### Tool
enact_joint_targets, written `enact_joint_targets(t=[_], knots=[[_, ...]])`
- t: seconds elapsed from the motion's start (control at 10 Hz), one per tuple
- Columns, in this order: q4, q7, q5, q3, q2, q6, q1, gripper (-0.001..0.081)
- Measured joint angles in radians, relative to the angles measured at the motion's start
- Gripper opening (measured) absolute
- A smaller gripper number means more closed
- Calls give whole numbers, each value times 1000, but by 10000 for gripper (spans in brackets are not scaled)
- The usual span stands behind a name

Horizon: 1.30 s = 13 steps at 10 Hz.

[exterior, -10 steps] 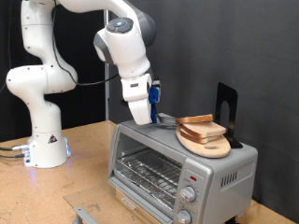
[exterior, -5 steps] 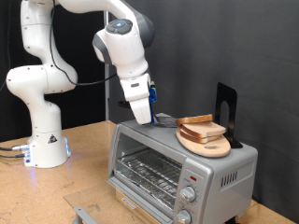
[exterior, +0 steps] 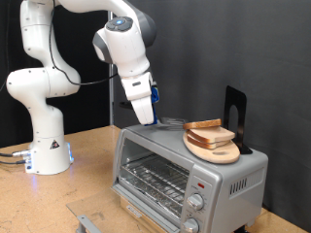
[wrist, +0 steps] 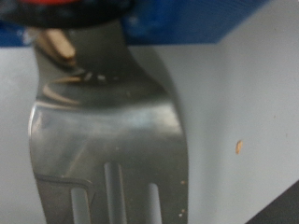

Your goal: Make a piece of toast with the oven

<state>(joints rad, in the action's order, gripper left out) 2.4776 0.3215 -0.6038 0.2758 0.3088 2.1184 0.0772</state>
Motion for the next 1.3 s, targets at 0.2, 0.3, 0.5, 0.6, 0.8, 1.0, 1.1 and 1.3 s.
enact_joint_targets(t=[0.2,0.3,0.5,0.6,0.8,1.0,1.1,1.3], knots=[[-8,-16,-5,-3,1,4,6,263],[-9,-23,-4,-3,0,7,9,263],[-11,-30,-1,-4,-3,9,19,263],[-13,-32,0,-5,-5,9,23,263],[-29,-36,0,-6,-21,9,34,263],[-47,-36,-1,-11,-33,9,38,263],[-56,-36,-3,-15,-38,8,39,263],[-73,-36,-3,-21,-47,6,41,263]])
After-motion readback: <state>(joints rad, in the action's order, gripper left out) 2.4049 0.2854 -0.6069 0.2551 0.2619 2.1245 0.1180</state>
